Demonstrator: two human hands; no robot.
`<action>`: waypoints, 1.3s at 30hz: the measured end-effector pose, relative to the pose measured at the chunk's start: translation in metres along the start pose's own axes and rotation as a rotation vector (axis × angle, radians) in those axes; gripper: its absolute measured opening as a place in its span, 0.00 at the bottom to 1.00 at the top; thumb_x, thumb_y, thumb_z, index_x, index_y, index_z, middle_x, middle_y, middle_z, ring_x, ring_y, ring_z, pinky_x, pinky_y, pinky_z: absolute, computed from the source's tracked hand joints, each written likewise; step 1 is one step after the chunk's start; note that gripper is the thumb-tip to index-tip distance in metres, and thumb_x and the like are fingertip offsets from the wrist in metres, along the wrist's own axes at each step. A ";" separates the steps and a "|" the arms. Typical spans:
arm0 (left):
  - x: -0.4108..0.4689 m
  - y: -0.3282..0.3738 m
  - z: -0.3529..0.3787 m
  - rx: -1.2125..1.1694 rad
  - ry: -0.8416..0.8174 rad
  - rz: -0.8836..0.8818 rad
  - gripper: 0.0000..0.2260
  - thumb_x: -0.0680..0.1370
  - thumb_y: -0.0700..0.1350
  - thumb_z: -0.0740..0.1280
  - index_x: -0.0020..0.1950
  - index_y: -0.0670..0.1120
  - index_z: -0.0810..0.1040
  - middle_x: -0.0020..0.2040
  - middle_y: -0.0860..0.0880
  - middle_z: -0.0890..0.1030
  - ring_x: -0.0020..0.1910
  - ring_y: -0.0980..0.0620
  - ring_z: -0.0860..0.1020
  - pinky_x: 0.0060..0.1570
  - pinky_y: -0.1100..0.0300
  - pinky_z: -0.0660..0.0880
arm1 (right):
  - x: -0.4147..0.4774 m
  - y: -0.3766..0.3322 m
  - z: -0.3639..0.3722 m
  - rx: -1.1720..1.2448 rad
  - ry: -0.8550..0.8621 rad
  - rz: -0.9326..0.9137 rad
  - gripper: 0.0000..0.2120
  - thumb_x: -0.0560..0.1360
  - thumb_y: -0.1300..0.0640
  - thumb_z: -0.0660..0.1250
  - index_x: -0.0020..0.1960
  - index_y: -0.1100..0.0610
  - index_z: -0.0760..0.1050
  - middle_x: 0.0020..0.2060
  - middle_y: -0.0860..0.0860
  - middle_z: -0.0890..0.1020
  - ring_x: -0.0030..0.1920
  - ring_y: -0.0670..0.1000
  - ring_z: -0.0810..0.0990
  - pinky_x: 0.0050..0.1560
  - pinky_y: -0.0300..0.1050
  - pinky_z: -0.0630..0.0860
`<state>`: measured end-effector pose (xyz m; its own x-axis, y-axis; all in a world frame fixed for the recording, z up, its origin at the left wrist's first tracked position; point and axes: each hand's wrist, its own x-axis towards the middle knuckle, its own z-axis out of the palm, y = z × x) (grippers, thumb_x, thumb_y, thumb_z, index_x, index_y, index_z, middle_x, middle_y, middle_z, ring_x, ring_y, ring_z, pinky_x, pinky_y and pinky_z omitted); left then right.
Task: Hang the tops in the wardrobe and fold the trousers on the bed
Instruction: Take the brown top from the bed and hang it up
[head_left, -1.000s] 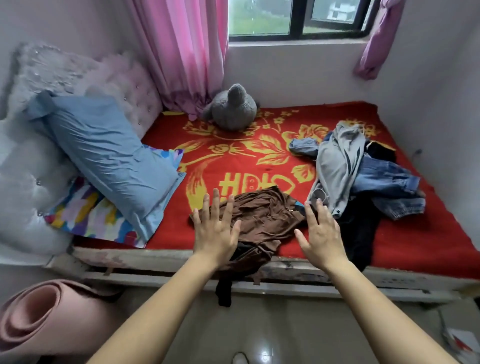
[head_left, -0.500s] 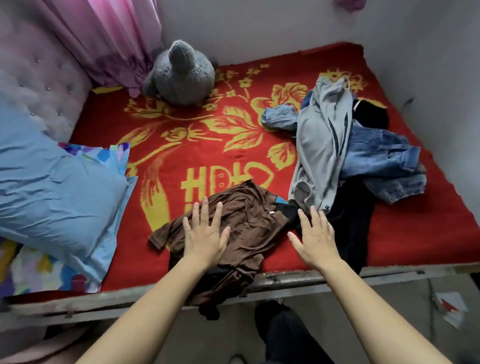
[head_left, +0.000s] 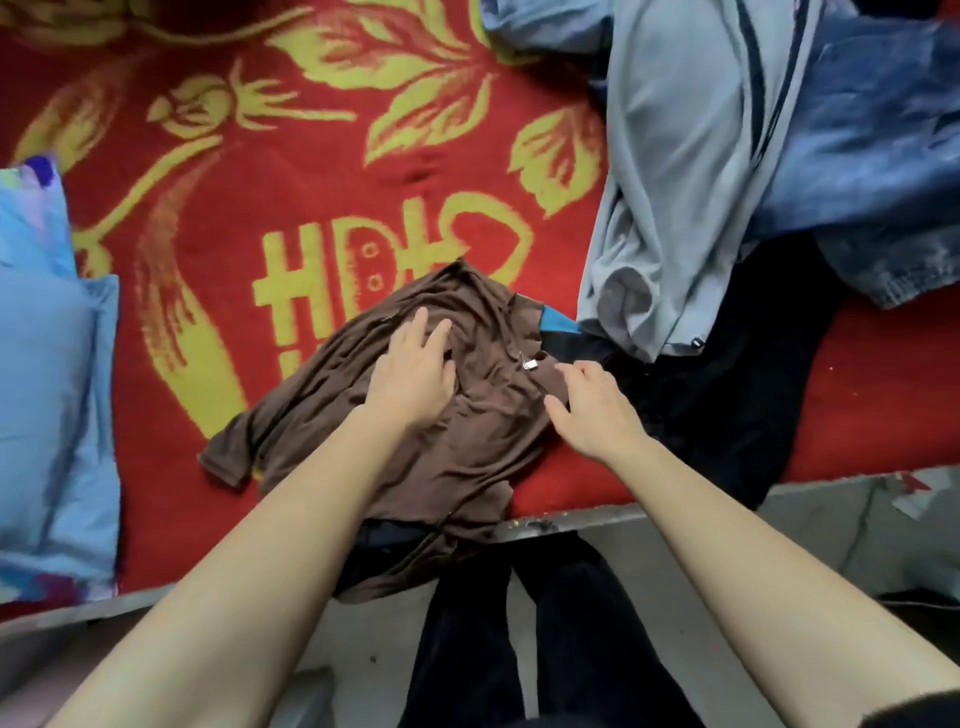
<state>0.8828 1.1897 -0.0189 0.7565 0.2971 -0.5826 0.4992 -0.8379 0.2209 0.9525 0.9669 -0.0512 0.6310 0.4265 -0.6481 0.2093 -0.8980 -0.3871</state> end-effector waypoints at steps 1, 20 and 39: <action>0.020 0.002 0.012 -0.001 0.017 0.047 0.26 0.84 0.46 0.57 0.81 0.47 0.54 0.81 0.46 0.48 0.79 0.44 0.51 0.72 0.43 0.63 | 0.010 0.004 0.014 0.032 -0.006 0.027 0.28 0.82 0.48 0.60 0.78 0.57 0.60 0.75 0.57 0.63 0.74 0.60 0.63 0.70 0.55 0.66; 0.042 -0.073 0.131 -0.450 0.278 -0.029 0.12 0.70 0.40 0.64 0.52 0.48 0.72 0.49 0.46 0.79 0.53 0.43 0.73 0.49 0.50 0.69 | 0.020 0.003 0.121 0.241 0.380 -0.009 0.11 0.70 0.65 0.67 0.51 0.57 0.77 0.49 0.55 0.74 0.51 0.60 0.75 0.49 0.50 0.71; -0.180 -0.054 -0.156 -1.623 0.422 0.035 0.09 0.69 0.40 0.66 0.46 0.37 0.76 0.34 0.48 0.80 0.34 0.52 0.78 0.34 0.63 0.75 | -0.147 -0.199 -0.094 0.341 0.360 -0.398 0.14 0.70 0.54 0.63 0.55 0.47 0.75 0.44 0.47 0.81 0.48 0.52 0.79 0.51 0.47 0.73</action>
<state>0.7862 1.2529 0.1963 0.6944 0.6089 -0.3835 0.1664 0.3826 0.9088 0.8883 1.0726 0.1835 0.7779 0.6040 -0.1730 0.2675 -0.5675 -0.7787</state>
